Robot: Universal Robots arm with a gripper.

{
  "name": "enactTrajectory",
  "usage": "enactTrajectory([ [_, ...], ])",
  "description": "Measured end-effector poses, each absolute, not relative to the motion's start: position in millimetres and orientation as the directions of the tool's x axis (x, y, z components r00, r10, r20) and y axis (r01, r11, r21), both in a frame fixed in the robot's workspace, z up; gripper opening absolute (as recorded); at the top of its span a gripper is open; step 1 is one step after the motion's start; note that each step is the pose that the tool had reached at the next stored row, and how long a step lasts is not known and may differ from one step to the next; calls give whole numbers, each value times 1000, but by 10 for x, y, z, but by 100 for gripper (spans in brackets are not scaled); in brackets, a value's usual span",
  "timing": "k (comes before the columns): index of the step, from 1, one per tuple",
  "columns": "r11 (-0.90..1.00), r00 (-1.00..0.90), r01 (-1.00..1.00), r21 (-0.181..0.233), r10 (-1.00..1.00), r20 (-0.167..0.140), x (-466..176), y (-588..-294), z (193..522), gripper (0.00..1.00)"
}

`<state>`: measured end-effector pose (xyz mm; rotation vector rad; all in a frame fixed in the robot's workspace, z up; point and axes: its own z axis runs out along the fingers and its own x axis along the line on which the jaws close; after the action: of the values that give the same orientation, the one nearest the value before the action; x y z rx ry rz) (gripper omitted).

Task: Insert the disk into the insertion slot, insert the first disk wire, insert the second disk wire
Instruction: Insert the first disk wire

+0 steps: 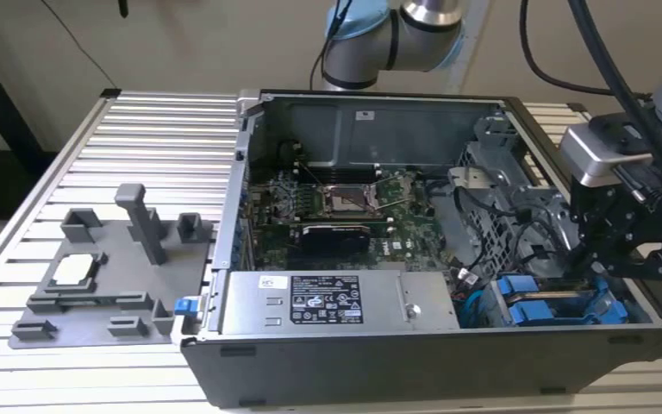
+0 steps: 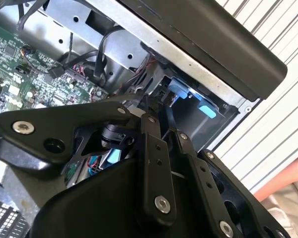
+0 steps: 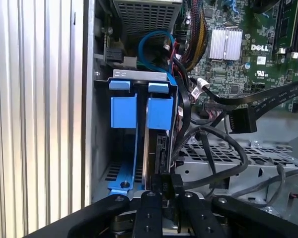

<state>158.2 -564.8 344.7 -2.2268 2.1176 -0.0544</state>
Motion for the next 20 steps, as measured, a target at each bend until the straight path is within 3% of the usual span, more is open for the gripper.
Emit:
enactTrajectory([
  [20, 6, -4, -998, -61, -1000, -22, 1610, -5648, 3409, 19],
])
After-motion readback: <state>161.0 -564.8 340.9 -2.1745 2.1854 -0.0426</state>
